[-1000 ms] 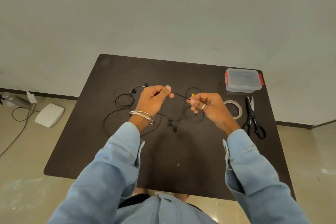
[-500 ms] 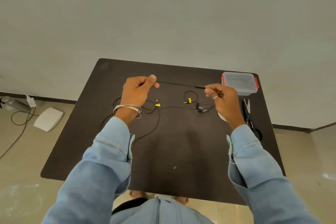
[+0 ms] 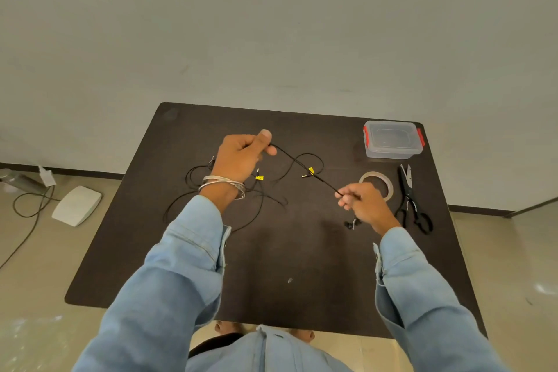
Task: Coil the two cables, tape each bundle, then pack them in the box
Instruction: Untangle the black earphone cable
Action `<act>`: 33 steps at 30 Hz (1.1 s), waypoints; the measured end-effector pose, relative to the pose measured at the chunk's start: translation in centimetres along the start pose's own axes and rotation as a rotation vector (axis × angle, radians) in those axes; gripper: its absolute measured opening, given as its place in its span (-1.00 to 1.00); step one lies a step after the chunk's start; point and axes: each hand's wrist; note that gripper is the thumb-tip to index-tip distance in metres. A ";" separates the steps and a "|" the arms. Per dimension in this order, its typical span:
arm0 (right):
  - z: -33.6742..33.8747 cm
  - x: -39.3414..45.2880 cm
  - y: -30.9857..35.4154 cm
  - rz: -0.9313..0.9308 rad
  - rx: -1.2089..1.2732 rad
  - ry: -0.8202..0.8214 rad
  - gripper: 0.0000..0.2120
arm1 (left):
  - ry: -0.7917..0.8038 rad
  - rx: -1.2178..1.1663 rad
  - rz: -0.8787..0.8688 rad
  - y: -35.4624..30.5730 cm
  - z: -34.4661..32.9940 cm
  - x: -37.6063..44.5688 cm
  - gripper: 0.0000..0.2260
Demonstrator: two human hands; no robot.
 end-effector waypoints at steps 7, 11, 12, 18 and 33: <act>0.4 -2.1 5.5 0.261 0.231 -0.006 -0.73 | 0.204 -0.010 0.123 -0.1 -2.8 -0.4 -0.62; 0.2 -3.7 9.2 0.418 0.342 0.164 -0.72 | 0.344 -0.051 0.153 -0.3 -3.8 -0.6 -0.62; 0.1 -3.8 9.3 0.424 0.286 0.167 -0.78 | 0.362 -0.063 0.159 -0.3 -3.7 -0.6 -0.62; 2.2 -4.1 7.8 0.356 0.393 0.052 -0.74 | 0.385 -0.016 0.164 0.2 -1.5 -0.1 -0.61; 0.1 -3.3 8.6 0.384 -0.010 -0.113 -0.65 | 0.413 -0.081 0.148 -0.1 -2.3 0.3 -0.69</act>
Point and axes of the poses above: each hand's wrist, its own x-axis towards the middle knuckle, its own z-axis out of the back of the hand, y = z × x, and after that the axes turned 5 degrees about y, right-handed
